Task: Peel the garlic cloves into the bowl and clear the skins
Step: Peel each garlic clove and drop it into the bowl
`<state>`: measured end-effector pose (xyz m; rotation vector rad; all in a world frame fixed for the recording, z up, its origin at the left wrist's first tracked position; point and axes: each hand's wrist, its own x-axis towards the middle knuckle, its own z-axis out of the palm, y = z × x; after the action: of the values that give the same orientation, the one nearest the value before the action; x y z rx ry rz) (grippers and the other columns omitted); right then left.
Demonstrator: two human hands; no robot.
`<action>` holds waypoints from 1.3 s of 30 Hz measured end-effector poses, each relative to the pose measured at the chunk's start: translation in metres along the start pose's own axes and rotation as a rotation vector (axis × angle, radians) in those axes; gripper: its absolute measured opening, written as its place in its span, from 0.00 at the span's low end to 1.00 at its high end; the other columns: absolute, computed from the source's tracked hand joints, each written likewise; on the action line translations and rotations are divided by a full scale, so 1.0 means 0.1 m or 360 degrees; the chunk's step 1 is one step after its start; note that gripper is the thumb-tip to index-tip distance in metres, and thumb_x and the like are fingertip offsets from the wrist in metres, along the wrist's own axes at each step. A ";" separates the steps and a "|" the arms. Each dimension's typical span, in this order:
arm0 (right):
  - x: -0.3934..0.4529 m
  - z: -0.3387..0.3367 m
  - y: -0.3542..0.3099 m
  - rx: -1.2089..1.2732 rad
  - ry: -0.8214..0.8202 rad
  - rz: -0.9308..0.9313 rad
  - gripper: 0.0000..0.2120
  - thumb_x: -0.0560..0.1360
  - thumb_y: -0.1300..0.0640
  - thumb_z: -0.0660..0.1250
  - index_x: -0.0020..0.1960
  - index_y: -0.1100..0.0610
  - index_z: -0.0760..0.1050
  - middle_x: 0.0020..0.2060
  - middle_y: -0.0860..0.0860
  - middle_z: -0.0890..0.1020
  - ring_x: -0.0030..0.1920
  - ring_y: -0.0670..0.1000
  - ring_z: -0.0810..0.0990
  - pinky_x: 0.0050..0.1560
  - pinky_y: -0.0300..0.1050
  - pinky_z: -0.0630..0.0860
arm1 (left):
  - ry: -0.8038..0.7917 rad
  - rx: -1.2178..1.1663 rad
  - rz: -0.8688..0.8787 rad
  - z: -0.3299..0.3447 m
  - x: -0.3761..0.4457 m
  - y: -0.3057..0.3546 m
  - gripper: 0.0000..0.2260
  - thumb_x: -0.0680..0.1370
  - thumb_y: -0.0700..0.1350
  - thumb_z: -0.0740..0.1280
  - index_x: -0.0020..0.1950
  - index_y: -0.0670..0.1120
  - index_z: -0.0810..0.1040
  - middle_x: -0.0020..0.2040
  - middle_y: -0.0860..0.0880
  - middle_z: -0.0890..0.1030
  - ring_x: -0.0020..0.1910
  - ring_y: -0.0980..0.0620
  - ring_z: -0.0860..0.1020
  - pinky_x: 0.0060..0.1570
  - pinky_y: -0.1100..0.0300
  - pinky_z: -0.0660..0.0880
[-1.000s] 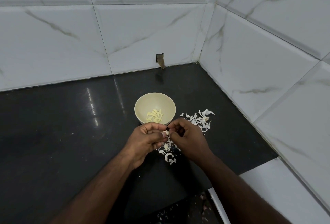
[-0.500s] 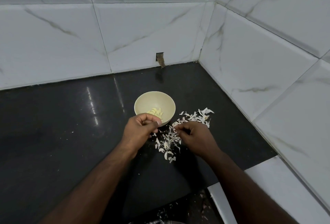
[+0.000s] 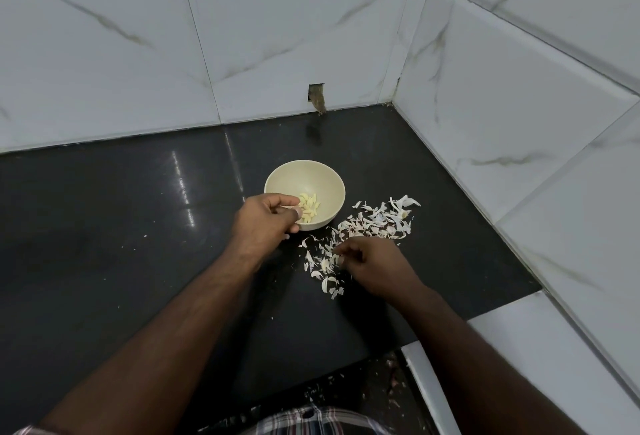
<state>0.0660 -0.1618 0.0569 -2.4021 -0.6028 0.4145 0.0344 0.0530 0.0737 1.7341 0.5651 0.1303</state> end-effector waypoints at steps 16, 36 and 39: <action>0.06 0.45 -0.15 -0.0531 -0.0150 -0.0141 0.08 0.77 0.46 0.64 0.49 0.49 0.79 0.48 0.47 0.75 0.49 0.52 0.79 0.47 0.47 0.76 | -0.0424 0.0376 -0.0167 0.08 -0.29 -0.40 0.04 0.76 0.39 0.71 0.43 0.46 0.84 0.38 0.46 0.86 0.34 0.54 0.82 0.33 0.63 0.77; -0.01 0.26 -0.25 0.0845 0.0290 0.0053 0.11 0.72 0.61 0.76 0.42 0.45 0.81 0.37 0.43 0.85 0.38 0.41 0.82 0.43 0.41 0.79 | -0.0440 -0.0508 -0.0283 0.11 -0.41 -0.29 0.06 0.76 0.36 0.72 0.53 0.41 0.83 0.44 0.43 0.87 0.41 0.53 0.83 0.37 0.66 0.76; -0.01 0.26 -0.27 0.0816 0.0357 0.0036 0.07 0.72 0.57 0.76 0.43 0.46 0.81 0.37 0.43 0.85 0.38 0.42 0.82 0.42 0.43 0.79 | -0.0436 -0.0478 -0.0268 0.11 -0.41 -0.30 0.06 0.75 0.37 0.74 0.51 0.41 0.84 0.43 0.43 0.85 0.43 0.50 0.82 0.35 0.66 0.75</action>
<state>0.0456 -0.1305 0.0541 -1.9292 -0.3201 0.2635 -0.0060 0.0297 0.0509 1.3774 0.4603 -0.1348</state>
